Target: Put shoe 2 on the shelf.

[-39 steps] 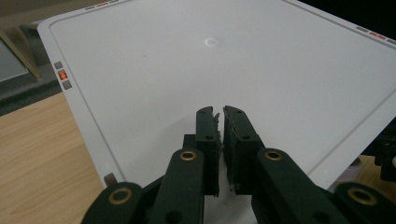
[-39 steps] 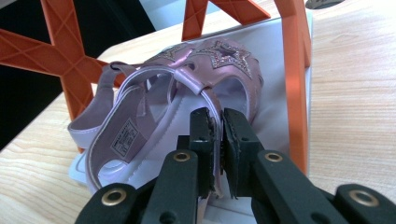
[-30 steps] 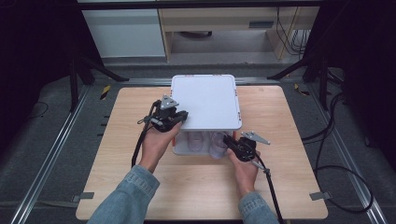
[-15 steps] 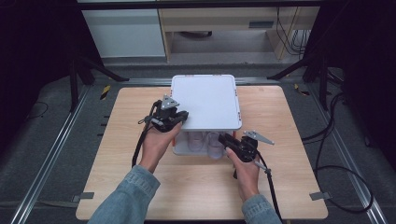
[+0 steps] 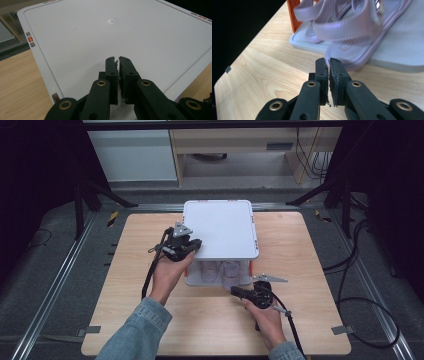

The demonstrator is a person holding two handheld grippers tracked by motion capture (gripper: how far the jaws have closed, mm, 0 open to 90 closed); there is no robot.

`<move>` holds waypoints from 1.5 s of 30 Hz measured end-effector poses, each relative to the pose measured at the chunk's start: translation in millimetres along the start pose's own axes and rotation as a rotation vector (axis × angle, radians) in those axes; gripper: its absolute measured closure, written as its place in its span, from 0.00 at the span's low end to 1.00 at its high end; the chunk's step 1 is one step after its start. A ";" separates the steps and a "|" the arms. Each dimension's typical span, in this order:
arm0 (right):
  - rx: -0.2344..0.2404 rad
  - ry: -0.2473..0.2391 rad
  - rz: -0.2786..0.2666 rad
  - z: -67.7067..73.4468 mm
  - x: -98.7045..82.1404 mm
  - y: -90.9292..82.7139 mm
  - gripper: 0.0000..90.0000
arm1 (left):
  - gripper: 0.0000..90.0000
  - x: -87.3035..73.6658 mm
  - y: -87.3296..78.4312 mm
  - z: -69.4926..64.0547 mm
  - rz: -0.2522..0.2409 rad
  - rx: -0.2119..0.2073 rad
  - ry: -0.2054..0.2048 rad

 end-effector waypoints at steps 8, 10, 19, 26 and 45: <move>-0.026 -0.012 0.028 -4.5 -6.6 7.4 0.97 | 0.94 0.0 0.0 0.1 0.002 0.000 0.002; -0.027 -0.008 0.029 -6.4 -6.1 8.1 0.99 | 0.94 0.0 0.1 0.2 0.003 0.000 0.002; -0.046 0.003 0.016 -14.4 5.7 18.0 1.00 | 0.95 0.0 0.4 0.0 0.004 0.004 0.010; -0.062 0.022 0.005 -20.1 12.6 24.4 1.00 | 0.95 0.0 0.4 0.1 0.005 0.001 0.009; -0.067 0.040 0.011 -24.4 17.5 28.9 0.98 | 0.95 0.2 0.4 0.3 0.004 -0.002 0.005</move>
Point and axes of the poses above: each handheld gripper's, and its own axes: y roughly forward along the jaws, x roughly out of its top, z roughly to its left, the point moved 10 cm from there along y, roughly forward along the jaws
